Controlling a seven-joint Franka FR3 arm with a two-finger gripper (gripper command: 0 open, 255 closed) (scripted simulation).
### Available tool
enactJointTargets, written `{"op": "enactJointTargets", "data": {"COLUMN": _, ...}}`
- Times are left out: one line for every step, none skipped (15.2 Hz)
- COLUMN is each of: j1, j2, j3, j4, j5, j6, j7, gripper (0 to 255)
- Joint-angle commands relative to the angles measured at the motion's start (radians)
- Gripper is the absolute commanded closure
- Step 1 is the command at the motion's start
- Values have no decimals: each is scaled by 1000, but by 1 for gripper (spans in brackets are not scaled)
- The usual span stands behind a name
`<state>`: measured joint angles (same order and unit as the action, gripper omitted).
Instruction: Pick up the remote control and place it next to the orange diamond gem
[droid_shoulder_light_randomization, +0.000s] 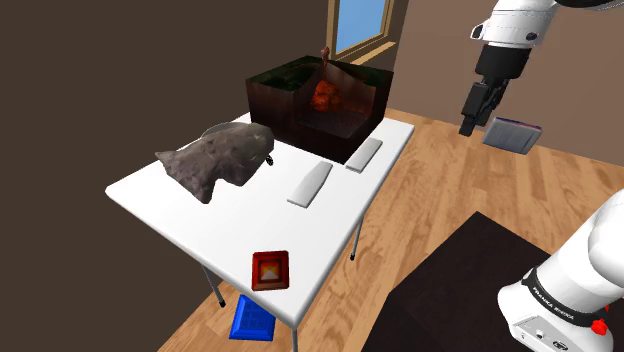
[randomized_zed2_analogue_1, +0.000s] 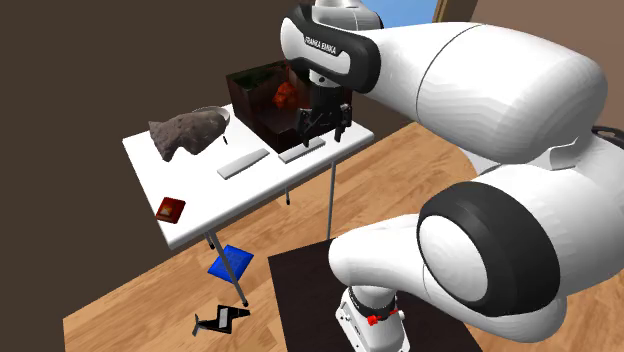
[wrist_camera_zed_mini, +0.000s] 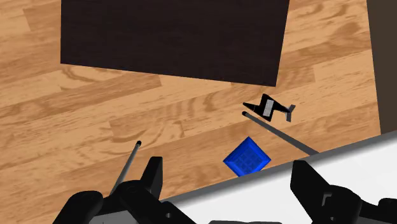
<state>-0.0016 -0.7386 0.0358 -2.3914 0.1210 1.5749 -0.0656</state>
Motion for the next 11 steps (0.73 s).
{"op": "enactJointTargets", "data": {"j1": 0, "j2": 0, "j3": 0, "j4": 0, "j5": 0, "j6": 0, "j7": 0, "gripper": 0}}
{"op": "enactJointTargets", "data": {"j1": -6, "j2": 19, "j3": 23, "j4": -7, "j5": 14, "j6": 32, "j7": 49, "gripper": 0}}
{"op": "enactJointTargets", "data": {"j1": -13, "j2": 41, "j3": 46, "j4": -12, "j5": 27, "j6": 64, "j7": 98, "gripper": 0}}
{"op": "enactJointTargets", "data": {"j1": -21, "j2": 64, "j3": 68, "j4": -15, "j5": 39, "j6": 96, "j7": 146, "gripper": 0}}
{"op": "enactJointTargets", "data": {"j1": -28, "j2": 89, "j3": 91, "j4": -16, "j5": 49, "j6": 128, "j7": 194, "gripper": 0}}
{"op": "enactJointTargets", "data": {"j1": -36, "j2": 116, "j3": 112, "j4": -15, "j5": 58, "j6": 161, "j7": 242, "gripper": 0}}
{"op": "enactJointTargets", "data": {"j1": -44, "j2": 145, "j3": 133, "j4": -12, "j5": 66, "j6": 192, "j7": 290, "gripper": 0}}
{"op": "enactJointTargets", "data": {"j1": -52, "j2": 175, "j3": 154, "j4": -8, "j5": 71, "j6": 224, "j7": 338, "gripper": 0}}
{"op": "enactJointTargets", "data": {"j1": -61, "j2": 206, "j3": 174, "j4": -2, "j5": 75, "j6": 255, "j7": 386, "gripper": 0}}
{"op": "enactJointTargets", "data": {"j1": -70, "j2": 239, "j3": 193, "j4": 6, "j5": 77, "j6": 286, "j7": 434, "gripper": 0}}
{"op": "enactJointTargets", "data": {"j1": -80, "j2": 274, "j3": 212, "j4": 15, "j5": 77, "j6": 316, "j7": 483, "gripper": 0}}
